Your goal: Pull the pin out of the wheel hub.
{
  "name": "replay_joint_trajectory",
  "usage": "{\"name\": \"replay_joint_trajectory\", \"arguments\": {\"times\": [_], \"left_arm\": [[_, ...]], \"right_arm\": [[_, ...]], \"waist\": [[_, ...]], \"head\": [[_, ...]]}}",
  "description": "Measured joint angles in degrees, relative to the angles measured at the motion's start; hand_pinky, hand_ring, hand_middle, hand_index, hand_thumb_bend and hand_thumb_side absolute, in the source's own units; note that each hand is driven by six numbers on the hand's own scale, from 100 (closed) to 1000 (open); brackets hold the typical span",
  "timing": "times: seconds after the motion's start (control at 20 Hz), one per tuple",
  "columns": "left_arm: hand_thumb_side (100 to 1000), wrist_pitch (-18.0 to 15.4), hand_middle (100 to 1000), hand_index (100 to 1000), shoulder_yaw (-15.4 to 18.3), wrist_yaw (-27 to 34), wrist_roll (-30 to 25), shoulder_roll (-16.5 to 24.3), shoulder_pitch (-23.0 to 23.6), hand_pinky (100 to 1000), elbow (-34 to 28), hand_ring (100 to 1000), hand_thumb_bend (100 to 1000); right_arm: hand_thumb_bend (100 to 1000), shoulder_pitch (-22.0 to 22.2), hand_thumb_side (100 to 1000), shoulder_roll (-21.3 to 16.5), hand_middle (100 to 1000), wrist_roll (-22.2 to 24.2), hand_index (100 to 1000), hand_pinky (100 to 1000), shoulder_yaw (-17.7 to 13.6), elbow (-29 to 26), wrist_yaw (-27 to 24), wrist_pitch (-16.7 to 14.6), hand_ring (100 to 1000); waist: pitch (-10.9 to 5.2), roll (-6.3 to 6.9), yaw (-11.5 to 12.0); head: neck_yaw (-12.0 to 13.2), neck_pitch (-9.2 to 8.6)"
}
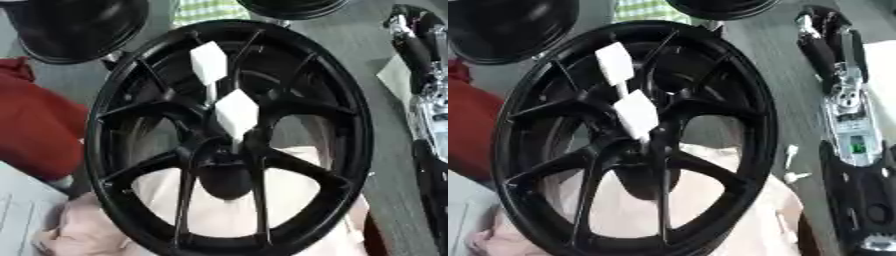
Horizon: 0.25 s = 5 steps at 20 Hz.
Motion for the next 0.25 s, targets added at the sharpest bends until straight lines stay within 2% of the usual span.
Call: {"name": "replay_joint_trajectory", "arguments": {"times": [0.25], "left_arm": [[759, 3.5, 555, 768, 0.1, 2.2, 6.3, -7.6, 1.7, 629, -5.6, 623, 100]], "right_arm": [[100, 0.0, 526, 0.1, 592, -0.2, 765, 892, 0.0, 0.0, -0.2, -0.1, 832]], "waist": [[0.00, -0.52, 0.0]], "head": [[0.2, -0.17]]}}
